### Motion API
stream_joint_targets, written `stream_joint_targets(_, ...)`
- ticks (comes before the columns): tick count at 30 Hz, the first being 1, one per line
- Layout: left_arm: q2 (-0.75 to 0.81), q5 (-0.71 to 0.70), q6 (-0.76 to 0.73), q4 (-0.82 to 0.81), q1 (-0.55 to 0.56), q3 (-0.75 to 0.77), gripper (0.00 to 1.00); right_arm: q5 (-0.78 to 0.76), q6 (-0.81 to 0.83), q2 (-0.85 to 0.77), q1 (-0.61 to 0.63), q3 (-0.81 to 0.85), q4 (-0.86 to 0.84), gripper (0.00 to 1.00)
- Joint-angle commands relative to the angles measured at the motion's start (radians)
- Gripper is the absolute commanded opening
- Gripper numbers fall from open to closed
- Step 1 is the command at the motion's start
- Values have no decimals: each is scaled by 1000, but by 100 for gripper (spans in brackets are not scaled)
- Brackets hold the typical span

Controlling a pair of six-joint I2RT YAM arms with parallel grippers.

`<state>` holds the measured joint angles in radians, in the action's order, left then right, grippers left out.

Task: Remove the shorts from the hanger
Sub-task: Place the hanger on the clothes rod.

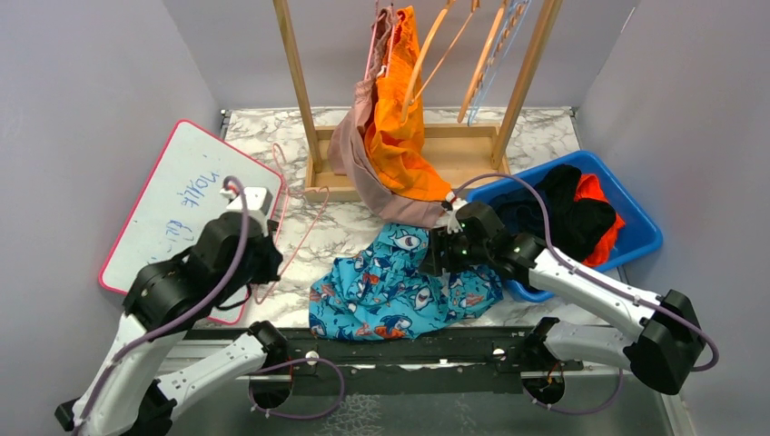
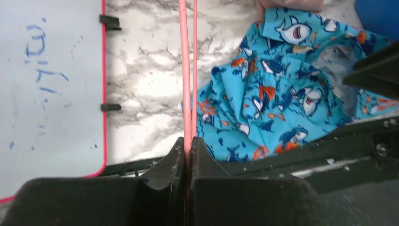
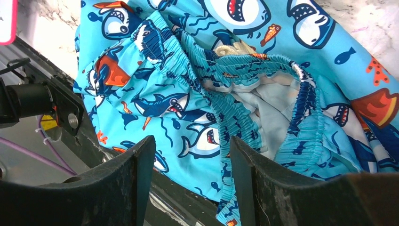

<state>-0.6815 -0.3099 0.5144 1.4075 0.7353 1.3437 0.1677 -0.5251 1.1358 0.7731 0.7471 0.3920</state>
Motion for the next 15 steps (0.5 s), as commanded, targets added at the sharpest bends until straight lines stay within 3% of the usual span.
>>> stream_joint_targets(1,-38,-122,-136,-230,-2,-18,0,-65,-13,-34,1,-10,21,62)
stream_joint_targets(7,-44,-150,-290,-580,-2,-90,0,-94,-12,-47,2,2,30,63)
stream_joint_targets(15,-202,-286,-480,-710,-2,3,0,-128,-3,-56,1,-1,32,65)
